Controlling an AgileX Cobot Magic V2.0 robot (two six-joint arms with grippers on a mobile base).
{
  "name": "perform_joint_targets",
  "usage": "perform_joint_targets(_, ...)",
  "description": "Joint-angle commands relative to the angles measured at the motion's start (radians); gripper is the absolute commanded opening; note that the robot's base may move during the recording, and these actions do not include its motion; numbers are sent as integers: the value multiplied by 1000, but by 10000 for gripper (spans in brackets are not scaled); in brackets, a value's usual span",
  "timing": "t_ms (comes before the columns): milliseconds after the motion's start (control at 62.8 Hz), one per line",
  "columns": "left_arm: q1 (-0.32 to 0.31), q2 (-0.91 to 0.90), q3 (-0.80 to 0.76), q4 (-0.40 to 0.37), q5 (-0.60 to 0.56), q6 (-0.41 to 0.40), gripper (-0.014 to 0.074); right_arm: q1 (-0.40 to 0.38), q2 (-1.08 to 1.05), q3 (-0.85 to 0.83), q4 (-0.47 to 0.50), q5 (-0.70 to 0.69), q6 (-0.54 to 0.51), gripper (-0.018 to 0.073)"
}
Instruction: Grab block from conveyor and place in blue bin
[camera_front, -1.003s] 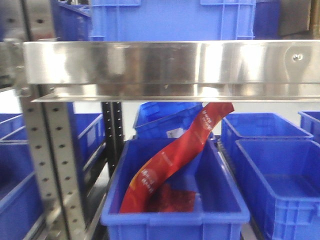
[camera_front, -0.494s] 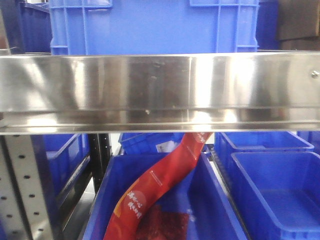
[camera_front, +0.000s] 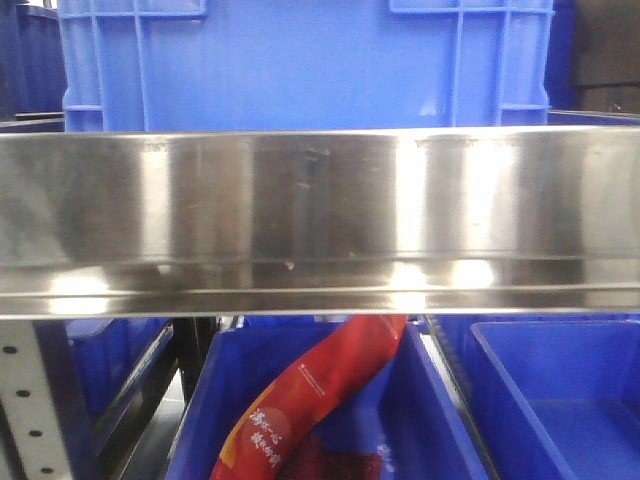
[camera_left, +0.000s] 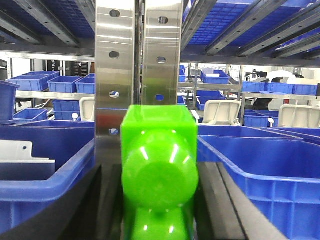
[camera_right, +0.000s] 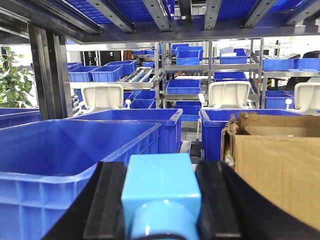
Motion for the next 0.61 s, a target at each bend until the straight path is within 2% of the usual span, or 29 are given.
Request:
perform_joint_targets(0, 1, -2, -1, -7, -21, -7, -111, 1, -3, 2, -8, -25, -7, -162)
perform_joint_targets(589, 1, -2, -1, -7, -21, -7, -111, 1, -3, 2, -8, -25, -7, -162)
